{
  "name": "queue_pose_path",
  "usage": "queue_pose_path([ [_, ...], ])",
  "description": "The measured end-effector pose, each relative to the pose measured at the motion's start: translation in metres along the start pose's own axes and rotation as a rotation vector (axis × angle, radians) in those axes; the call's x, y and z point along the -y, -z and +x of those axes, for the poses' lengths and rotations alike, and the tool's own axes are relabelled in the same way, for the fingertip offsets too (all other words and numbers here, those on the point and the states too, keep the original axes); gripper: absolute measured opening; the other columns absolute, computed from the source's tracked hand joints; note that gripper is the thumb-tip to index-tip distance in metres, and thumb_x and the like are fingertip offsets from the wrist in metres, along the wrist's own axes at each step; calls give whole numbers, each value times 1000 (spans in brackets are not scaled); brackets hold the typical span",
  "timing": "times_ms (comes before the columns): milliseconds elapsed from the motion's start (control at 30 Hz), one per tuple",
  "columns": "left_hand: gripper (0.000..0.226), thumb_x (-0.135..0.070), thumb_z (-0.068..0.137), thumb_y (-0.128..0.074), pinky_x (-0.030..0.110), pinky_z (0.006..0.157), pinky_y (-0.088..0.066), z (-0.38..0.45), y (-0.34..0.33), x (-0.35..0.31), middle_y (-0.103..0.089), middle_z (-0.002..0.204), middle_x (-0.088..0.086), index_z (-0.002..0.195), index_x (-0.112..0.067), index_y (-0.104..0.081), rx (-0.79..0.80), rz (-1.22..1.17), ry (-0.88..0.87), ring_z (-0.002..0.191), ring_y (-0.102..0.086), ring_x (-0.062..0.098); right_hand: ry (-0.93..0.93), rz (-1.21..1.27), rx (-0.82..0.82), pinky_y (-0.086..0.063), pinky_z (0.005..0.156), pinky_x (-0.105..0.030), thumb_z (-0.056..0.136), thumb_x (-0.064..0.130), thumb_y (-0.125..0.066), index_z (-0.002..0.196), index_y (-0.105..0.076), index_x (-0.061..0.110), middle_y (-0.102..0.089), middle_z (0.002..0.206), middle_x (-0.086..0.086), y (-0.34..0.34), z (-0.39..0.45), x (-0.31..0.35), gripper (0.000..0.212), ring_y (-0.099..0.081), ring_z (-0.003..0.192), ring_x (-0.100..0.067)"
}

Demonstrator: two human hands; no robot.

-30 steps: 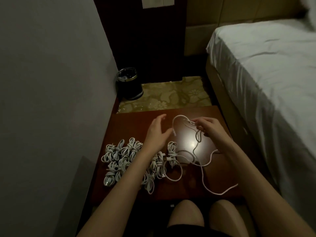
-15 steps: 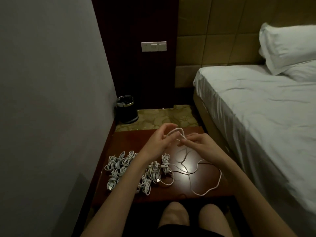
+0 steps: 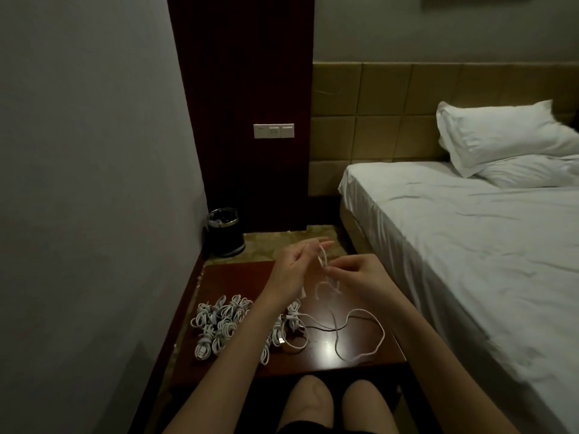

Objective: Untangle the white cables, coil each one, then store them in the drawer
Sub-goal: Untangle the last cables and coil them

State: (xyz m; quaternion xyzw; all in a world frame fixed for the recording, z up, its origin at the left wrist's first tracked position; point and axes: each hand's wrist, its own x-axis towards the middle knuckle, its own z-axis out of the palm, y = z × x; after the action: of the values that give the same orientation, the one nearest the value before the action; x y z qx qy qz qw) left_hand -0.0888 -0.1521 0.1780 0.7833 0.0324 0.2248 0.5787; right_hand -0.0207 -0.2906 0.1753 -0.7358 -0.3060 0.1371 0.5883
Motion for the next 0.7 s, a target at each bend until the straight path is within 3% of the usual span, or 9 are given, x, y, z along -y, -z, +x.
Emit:
queue_pose_path([
  [33, 40, -26, 104, -40, 8, 66, -48, -4, -4, -5, -68, 112, 6, 105, 2, -69, -1, -102, 35, 82, -66, -4, -18, 12, -33, -46, 60, -24, 80, 9, -75, 77, -76, 9, -68, 63, -1, 0, -2, 1, 3, -62, 58, -11],
  [67, 39, -29, 102, -43, 12, 61, -50, -7, -8, -8, -70, 106, 13, 103, 0, -69, -2, -207, 65, 80, -69, 4, -21, 11, -59, -47, 59, -27, 79, 6, -76, 79, -75, 4, -68, 63, -3, -2, -6, 2, 2, -62, 58, -12],
  [167, 39, -40, 91, -49, 34, 78, -54, -13, -16, -13, -73, 87, 15, 90, -7, -69, -102, -437, 104, 85, -69, 27, 34, -136, -74, -47, 59, -30, 79, 8, -75, 76, -71, 11, -67, 62, 0, -11, -14, 4, 5, -60, 58, -9],
  [233, 36, -34, 96, -45, 35, 75, -55, -16, -17, -20, -70, 75, 10, 84, -6, -64, -182, -520, 131, 78, -69, 30, 75, -303, -33, -42, 55, -19, 78, 16, -76, 70, -65, 20, -61, 58, 7, -15, -21, 9, 14, -53, 54, 0],
  [300, 35, -31, 102, -40, 27, 57, -56, -18, -15, -29, -65, 66, 4, 83, -8, -58, -229, -653, 163, 63, -67, 24, 59, -477, 37, -35, 52, -16, 78, 18, -76, 64, -57, 22, -53, 57, 9, -18, -27, 7, 24, -46, 53, -1],
  [367, 35, -34, 104, -35, 17, 42, -46, -15, -4, -40, -56, 64, 1, 83, -11, -53, -278, -784, 210, 51, -59, 15, 13, -524, 139, -40, 58, -19, 79, 17, -76, 68, -57, 18, -56, 64, 9, -20, -34, -5, 22, -50, 57, -1],
  [467, 37, -37, 105, -31, 15, 40, -34, -7, 15, -43, -46, 57, -5, 81, -14, -48, -305, -817, 194, 40, -43, 6, -11, -371, 155, -53, 73, -26, 81, 22, -76, 87, -64, 16, -66, 82, 5, -23, -44, -21, 15, -64, 75, -4],
  [567, 37, -36, 105, -29, 15, 35, -23, -13, 14, -37, -39, 52, -7, 83, -13, -47, -241, -777, 222, 35, -30, 3, 14, -272, 83, -51, 72, -23, 82, 20, -75, 97, -61, 22, -66, 89, 4, -21, -41, -11, 20, -65, 80, -8],
  [700, 32, -33, 104, -32, 14, 35, -20, -17, 6, -34, -39, 58, -4, 91, -10, -51, -153, -811, 247, 36, -26, 2, 114, -260, 68, -47, 68, -20, 88, 17, -69, 84, -69, 27, -69, 76, 7, -20, -30, 10, 11, -63, 71, -2],
])
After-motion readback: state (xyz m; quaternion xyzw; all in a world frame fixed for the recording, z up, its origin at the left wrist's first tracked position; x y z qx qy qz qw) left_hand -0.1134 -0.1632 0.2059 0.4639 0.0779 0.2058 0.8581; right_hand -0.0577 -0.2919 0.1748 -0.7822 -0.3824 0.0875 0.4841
